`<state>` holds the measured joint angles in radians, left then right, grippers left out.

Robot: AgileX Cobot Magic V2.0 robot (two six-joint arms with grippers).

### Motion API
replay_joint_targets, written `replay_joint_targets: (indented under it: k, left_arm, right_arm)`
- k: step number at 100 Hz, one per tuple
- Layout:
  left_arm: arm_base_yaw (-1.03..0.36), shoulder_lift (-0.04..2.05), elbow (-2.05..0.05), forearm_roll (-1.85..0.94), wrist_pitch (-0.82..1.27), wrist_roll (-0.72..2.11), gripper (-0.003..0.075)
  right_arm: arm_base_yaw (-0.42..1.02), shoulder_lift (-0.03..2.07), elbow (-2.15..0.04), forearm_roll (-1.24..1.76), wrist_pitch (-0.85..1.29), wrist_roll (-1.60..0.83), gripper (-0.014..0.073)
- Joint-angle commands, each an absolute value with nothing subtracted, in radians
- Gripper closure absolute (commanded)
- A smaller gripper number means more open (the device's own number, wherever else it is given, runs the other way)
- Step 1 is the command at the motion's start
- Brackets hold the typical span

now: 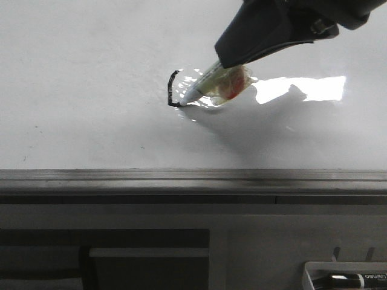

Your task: Write number 5 on whiteboard

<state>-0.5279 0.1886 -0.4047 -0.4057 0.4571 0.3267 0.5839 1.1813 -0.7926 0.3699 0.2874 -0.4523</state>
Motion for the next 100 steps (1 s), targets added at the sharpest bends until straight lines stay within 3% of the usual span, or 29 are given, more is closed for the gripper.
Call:
replay_joint_targets:
  k: [1, 25, 73, 100]
  left_arm:
    - [-0.524, 0.197, -0.431, -0.426, 0.380, 0.317, 0.0741]
    - [-0.524, 0.197, -0.431, -0.424, 0.371, 0.317, 0.0741]
    - [-0.524, 0.197, -0.431, -0.415, 0.355, 0.317, 0.0741]
    - [-0.524, 0.197, -0.431, -0.409, 0.355, 0.317, 0.0741]
  right_arm:
    - [0.536, 1.166, -0.812, 0.325, 0.280, -0.452, 0.0629]
    - [0.532, 1.145, -0.789, 0.332, 0.342, -0.411, 0.0629]
    - [0.620, 1.278, -0.783, 0.422, 0.186, -0.408, 0.0631]
    - [0.687, 1.123, -0.902, 0.404, 0.294, -0.436, 0.0634]
